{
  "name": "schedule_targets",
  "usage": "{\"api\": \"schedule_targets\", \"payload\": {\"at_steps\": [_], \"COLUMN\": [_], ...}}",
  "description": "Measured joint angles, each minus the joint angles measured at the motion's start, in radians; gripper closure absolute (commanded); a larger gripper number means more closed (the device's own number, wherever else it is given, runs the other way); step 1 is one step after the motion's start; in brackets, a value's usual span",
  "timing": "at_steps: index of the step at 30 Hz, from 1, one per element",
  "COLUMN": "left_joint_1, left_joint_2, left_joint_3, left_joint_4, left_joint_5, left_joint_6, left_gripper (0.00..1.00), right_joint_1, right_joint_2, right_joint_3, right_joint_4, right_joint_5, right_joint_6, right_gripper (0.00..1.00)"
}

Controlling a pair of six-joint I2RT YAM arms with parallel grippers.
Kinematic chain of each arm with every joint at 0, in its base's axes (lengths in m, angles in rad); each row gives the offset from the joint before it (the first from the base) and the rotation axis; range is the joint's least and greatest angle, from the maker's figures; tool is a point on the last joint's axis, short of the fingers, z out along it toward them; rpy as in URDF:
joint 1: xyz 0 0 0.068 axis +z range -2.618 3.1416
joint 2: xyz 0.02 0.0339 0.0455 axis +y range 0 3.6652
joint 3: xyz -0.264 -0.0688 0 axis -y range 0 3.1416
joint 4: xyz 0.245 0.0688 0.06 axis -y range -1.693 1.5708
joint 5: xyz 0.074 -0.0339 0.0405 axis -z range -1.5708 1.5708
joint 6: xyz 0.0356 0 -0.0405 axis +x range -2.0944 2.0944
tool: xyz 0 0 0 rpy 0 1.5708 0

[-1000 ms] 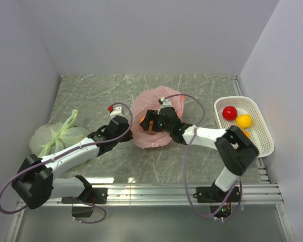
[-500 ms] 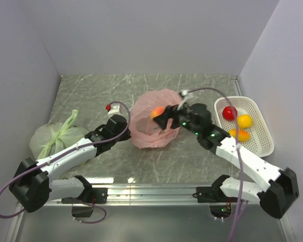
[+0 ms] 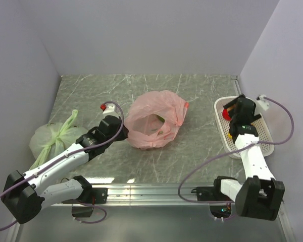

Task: Untie the knot of the plastic bag and take out the fruit

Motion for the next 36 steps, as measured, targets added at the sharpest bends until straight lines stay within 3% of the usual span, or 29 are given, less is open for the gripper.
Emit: {"api": "schedule_targets", "payload": {"at_steps": [8,9,11,14,18,31,36], "left_joint_1": [0.0,0.0,0.0,0.0,0.0,0.0,0.0], "left_joint_2": [-0.011,-0.011,-0.011,-0.013,-0.016,-0.015,-0.01], "left_joint_3": [-0.017,-0.017,-0.017,-0.017,-0.017,-0.016,-0.008], "left_joint_4": [-0.014,-0.015,-0.015,-0.016,-0.015,-0.017,-0.031], "left_joint_5": [0.018,0.02,0.023,0.025,0.026,0.039,0.037], "left_joint_6": [0.014,0.017,0.018,0.019,0.02,0.021,0.023], "left_gripper": [0.87,0.87,0.87,0.86,0.86,0.79,0.78], "right_joint_1": [-0.217,-0.237,-0.283,-0.351,-0.375,-0.357,-0.255], "right_joint_2": [0.094,0.094,0.087,0.067,0.027,-0.106,-0.115], "right_joint_3": [-0.092,-0.099,-0.117,-0.149,-0.164,-0.159,-0.148], "right_joint_4": [-0.047,-0.047,-0.045,-0.043,-0.063,-0.077,-0.085], "right_joint_5": [0.03,0.032,0.027,0.025,0.034,0.014,0.012], "right_joint_6": [0.135,0.15,0.183,0.215,0.238,0.201,0.14], "right_gripper": [0.81,0.66,0.57,0.25,0.06,0.01,0.02]}}
